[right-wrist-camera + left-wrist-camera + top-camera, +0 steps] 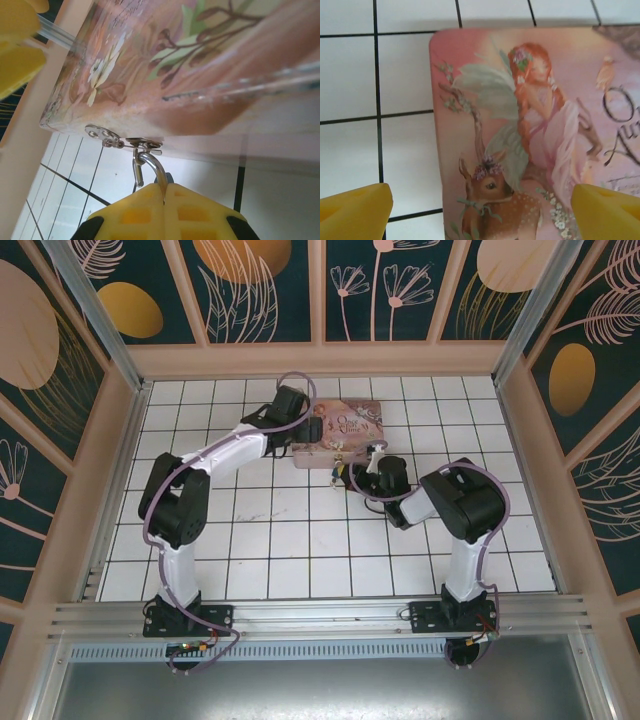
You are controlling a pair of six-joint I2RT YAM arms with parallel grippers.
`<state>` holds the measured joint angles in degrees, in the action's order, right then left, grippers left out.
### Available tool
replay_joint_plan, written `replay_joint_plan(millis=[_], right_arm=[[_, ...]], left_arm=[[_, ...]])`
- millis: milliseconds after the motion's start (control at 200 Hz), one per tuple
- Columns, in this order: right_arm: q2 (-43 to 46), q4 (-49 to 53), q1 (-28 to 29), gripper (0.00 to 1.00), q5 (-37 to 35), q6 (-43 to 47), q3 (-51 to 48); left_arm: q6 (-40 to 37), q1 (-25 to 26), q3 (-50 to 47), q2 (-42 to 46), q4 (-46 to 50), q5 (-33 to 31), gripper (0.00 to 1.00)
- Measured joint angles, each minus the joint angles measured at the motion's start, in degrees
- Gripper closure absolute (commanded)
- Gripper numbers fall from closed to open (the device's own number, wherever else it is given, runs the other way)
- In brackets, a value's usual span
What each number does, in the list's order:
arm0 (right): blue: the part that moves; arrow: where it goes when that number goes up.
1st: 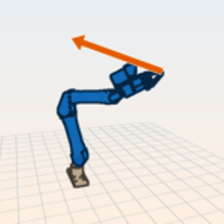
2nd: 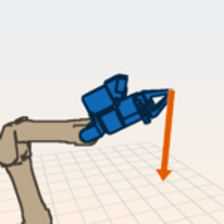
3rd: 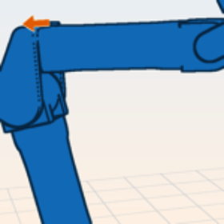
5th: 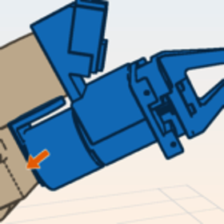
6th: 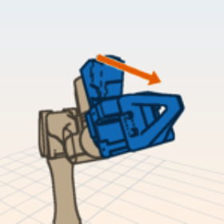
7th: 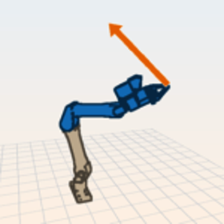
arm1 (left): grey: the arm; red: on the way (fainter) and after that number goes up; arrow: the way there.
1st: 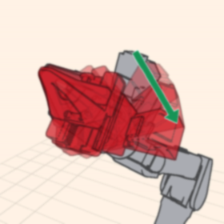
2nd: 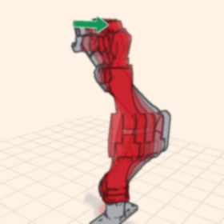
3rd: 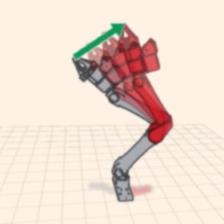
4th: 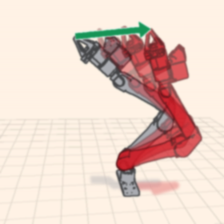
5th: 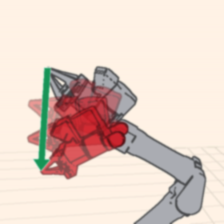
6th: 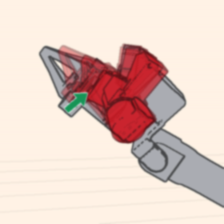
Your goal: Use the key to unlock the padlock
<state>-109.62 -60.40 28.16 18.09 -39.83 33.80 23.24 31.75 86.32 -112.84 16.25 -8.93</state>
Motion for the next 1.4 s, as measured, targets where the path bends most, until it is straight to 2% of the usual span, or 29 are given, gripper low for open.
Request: replay_joint_plan(millis=[195,370,676,1101,1401], right_arm=[[0.4,-1.5,0.0,1.00,0.0,-4.3,-0.7],[0.4,-4.5,0.0,1.00,-0.7,-8.9,-2.0],[-1.8,-9.2,0.0,1.00,-3.1,-21.8,-3.3],[-2.6,-12.0,-0.2,1.00,-4.8,-28.6,-3.9],[-3.8,-17.4,1.2,1.00,-13.4,-35.0,-5.3]], left_arm=[[-2.3,3.3,0.3,-2.0,2.0,-4.5,0.10],[-2.7,4.0,0.3,-2.1,1.9,-6.6,0.11],[-2.7,4.4,-1.0,-2.1,-0.2,-6.8,0.15],[-2.7,4.7,-1.8,-2.5,-2.8,-6.9,0.18],[-2.5,4.7,-1.8,-3.5,-5.3,-7.0,0.23]])
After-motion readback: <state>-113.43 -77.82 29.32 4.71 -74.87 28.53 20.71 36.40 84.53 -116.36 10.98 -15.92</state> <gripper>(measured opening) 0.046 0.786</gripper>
